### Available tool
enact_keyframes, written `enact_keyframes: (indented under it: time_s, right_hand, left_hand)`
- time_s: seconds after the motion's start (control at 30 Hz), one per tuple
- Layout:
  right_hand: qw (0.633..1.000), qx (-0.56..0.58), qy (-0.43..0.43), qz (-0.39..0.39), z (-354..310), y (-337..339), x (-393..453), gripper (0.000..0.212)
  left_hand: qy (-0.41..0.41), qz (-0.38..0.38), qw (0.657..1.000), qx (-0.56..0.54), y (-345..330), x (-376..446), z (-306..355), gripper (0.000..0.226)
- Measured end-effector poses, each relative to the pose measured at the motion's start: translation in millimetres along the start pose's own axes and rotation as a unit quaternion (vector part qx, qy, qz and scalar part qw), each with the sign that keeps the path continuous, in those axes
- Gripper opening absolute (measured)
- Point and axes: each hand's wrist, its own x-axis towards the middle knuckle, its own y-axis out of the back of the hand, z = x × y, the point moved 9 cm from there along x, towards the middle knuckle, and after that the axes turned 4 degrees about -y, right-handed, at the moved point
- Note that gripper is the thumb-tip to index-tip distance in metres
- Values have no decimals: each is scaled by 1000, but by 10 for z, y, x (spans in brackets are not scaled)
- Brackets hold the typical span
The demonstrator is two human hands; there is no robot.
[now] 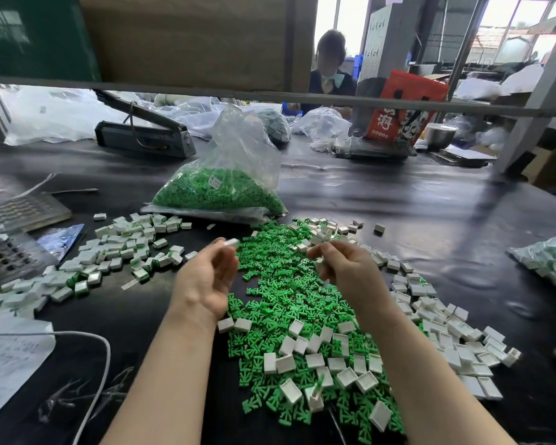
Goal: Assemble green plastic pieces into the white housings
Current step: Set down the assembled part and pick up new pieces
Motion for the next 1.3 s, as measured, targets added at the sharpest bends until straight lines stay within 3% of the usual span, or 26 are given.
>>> enact_keyframes:
  time_s: [0.13,0.37,0.73,0.87,1.03,1.13,1.3]
  right_hand:
    - [992,-83,4,99,32,343,30,20]
    - [920,-370,-34,127,202,574,107,8]
    - [782,-609,-40,124,217,492,63,39]
    - [783,-607,-59,122,231,476,61,30]
    - [782,-607,-32,135,165,425,59,12]
    - [781,-607,-18,144,150,423,55,12]
    - [773,-615,-3,158,126,448,62,16]
  left_hand:
    - [16,67,994,-84,258,140,105,19]
    - [28,101,979,-173,426,223,159,24]
    - [-17,83,976,-198,450,214,323,37]
    - [-3,63,994,-90,339,154,259,25]
    - [-19,-25,996,83,33,61,155,25]
    - [-80,-68,964,245,-154,-24,110,20]
    - [-106,-152,910,371,-417,-191,-103,17]
